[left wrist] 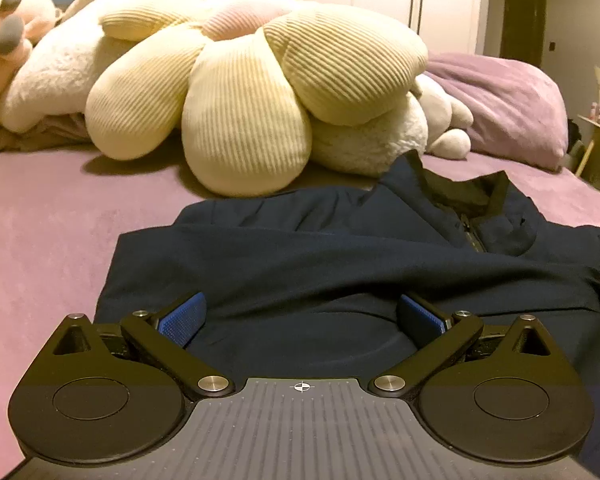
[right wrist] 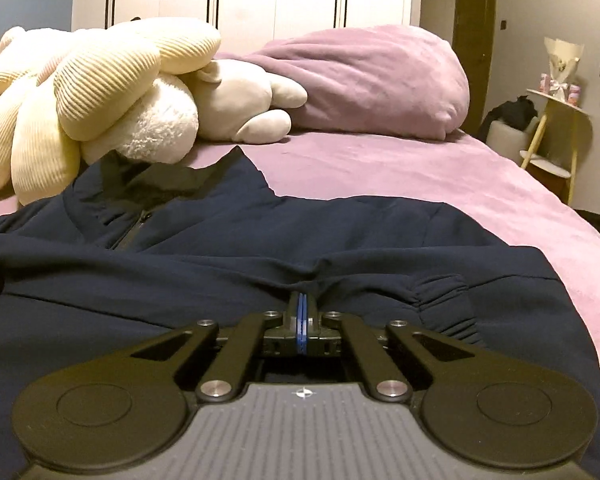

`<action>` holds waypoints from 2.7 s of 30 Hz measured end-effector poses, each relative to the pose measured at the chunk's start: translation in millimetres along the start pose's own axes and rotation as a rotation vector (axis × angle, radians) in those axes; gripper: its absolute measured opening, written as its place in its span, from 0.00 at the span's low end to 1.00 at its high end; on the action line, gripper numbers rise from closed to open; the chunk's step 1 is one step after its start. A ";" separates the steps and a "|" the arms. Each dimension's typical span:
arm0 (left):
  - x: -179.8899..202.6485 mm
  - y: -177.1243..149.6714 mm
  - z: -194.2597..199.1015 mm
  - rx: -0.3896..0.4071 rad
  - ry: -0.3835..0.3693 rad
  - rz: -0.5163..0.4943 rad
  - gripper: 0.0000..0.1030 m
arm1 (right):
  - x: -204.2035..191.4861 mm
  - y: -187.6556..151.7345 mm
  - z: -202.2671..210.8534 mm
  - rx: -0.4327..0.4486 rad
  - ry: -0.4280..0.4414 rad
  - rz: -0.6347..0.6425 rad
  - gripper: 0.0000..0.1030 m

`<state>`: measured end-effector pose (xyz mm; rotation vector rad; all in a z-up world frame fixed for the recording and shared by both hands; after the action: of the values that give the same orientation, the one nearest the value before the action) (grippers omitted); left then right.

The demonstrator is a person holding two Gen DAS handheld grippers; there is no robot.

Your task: Fold large clothes

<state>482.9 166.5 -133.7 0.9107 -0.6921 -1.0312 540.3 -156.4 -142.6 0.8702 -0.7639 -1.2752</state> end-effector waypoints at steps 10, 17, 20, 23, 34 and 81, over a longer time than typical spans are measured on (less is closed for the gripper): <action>2.1 -0.5 0.8 -0.010 0.006 -0.032 1.00 | 27.8 -30.9 81.9 -0.030 0.043 -0.072 0.00; 2.9 -6.9 20.2 -0.032 0.005 -0.091 1.00 | 26.2 -33.9 64.0 -0.017 0.035 -0.038 0.00; -1.0 -10.4 32.1 -0.049 0.004 -0.087 1.00 | 25.7 -33.9 60.7 -0.020 0.035 -0.025 0.00; -4.8 -12.7 46.7 -0.070 0.007 -0.072 1.00 | 26.1 -33.3 61.9 -0.020 0.035 -0.026 0.00; -14.9 -26.0 108.6 -0.090 -0.050 0.016 1.00 | 86.2 -50.9 149.7 -0.108 0.149 -0.732 0.79; -147.6 -159.9 361.0 -0.486 -0.203 0.269 0.75 | 162.5 -204.5 404.7 -0.354 0.146 -0.649 0.28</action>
<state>61.8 159.0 -116.6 0.2852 -0.6692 -0.9954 114.9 -381.9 -126.5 0.9369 -0.1145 -1.8223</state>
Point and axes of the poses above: each gripper's, at about its wrist camera, not at the fingertips, and z roughly against the way its jaws point, x to its right, y to its top, the point moved 7 cm from there along -z, roughly the way its jaws point, and after that the axes turned 7 degrees about x, right-handed, at the moved point
